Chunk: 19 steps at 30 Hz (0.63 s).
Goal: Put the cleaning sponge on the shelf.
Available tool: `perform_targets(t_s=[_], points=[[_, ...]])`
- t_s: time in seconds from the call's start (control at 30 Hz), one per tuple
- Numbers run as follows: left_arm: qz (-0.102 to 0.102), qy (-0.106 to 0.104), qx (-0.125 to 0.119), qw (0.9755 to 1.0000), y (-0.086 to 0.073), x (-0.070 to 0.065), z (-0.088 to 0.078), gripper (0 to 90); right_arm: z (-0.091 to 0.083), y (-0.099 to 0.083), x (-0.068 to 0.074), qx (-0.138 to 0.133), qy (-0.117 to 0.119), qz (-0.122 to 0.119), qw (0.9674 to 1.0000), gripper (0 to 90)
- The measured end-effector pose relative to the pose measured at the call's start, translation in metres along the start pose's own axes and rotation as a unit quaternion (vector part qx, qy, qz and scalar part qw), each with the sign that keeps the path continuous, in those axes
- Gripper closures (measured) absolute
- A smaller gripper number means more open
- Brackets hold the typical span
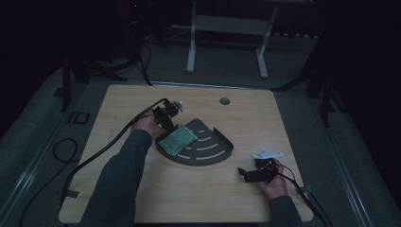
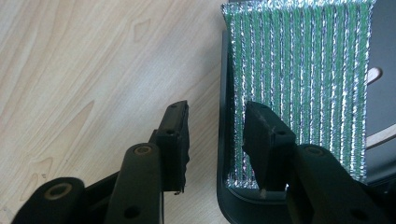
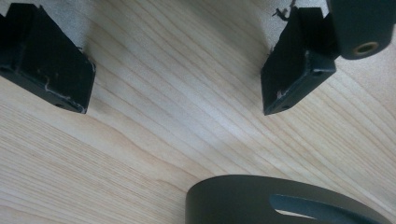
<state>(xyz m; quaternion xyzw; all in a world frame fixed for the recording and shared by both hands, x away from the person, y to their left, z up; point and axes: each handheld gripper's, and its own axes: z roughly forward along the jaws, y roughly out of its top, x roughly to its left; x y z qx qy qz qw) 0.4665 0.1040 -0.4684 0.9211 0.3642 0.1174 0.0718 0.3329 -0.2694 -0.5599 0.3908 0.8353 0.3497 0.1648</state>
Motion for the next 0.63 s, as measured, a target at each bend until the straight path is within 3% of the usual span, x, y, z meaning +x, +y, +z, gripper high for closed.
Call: perform_targets(t_s=[0.13, 0.27, 0.47, 0.53, 0.6, 0.63], points=[[-0.017, -0.016, -0.031, 0.9992, -0.003, 0.004, -0.010, 60.1, 0.000, 0.000, 0.000, 0.000, 0.000, 0.000, 1.0000, 9.7], [-0.021, -0.021, -0.055, 0.9981, -0.007, 0.006, -0.021, 58.7, 0.000, 0.000, 0.000, 0.000, 0.000, 0.000, 1.0000, 9.7], [-0.019, -0.011, -0.097, 0.9950, -0.024, 0.003, -0.055, 55.8, 0.000, 0.000, 0.000, 0.000, 0.000, 0.000, 1.0000, 9.6], [-0.016, 0.002, -0.109, 0.9940, -0.032, 0.000, -0.067, 54.9, 0.000, 0.000, 0.000, 0.000, 0.000, 0.000, 1.0000, 9.7], [-0.019, 0.004, -0.130, 0.9914, -0.042, -0.001, -0.080, 54.7, 0.000, 0.000, 0.000, 0.000, 0.000, 0.000, 1.0000, 9.7], [-0.019, 0.004, -0.130, 0.9914, -0.042, -0.001, -0.080, 54.7, 0.000, 0.000, 0.000, 0.000, 0.000, 0.000, 1.0000, 9.7]])
